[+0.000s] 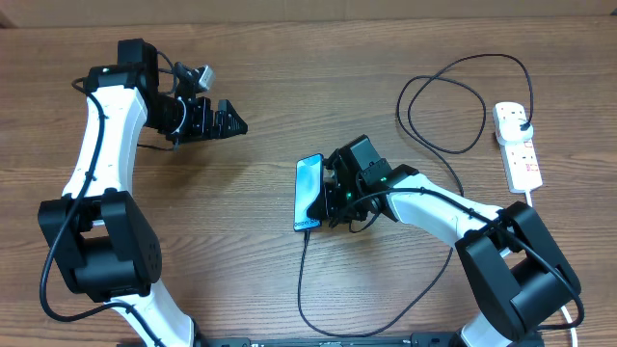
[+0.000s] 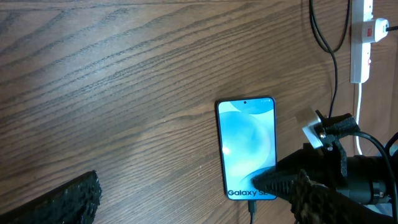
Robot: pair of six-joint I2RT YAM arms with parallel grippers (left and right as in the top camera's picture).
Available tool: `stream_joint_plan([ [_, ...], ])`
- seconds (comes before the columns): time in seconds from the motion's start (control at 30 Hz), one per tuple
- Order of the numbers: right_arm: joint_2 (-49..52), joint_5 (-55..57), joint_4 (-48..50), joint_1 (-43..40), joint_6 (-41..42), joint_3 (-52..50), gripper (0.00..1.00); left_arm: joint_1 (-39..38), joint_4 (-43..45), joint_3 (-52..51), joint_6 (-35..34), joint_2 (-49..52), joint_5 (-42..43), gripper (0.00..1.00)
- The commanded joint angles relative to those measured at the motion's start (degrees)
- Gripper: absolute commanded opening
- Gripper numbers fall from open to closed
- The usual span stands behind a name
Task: Plug charger to phone and switch on socket
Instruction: 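Lower the phone with the right gripper onto the table, then hold the phone on the table with the right gripper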
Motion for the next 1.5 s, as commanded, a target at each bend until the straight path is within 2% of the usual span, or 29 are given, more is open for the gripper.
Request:
stream_joint_plan([
  [0.0,-0.4,5.5,-0.3,0.2,-1.0,0.2,0.10,-0.5,0.2,0.3,-0.4,-1.0,-0.3,1.00],
  [0.5,-0.4,8.3,-0.8,0.2,-1.0,0.2,0.10,-0.5,0.2,0.3,-0.4,-1.0,-0.3,1.00],
  [0.7,-0.4,8.3,-0.8,0.2,-1.0,0.2,0.06,-0.5,0.2,0.3,-0.4,-1.0,-0.3,1.00],
  [1.47,-0.4,8.3,-1.0,0.2,-1.0,0.2,0.07,-0.5,0.2,0.3,-0.4,-1.0,-0.3,1.00],
])
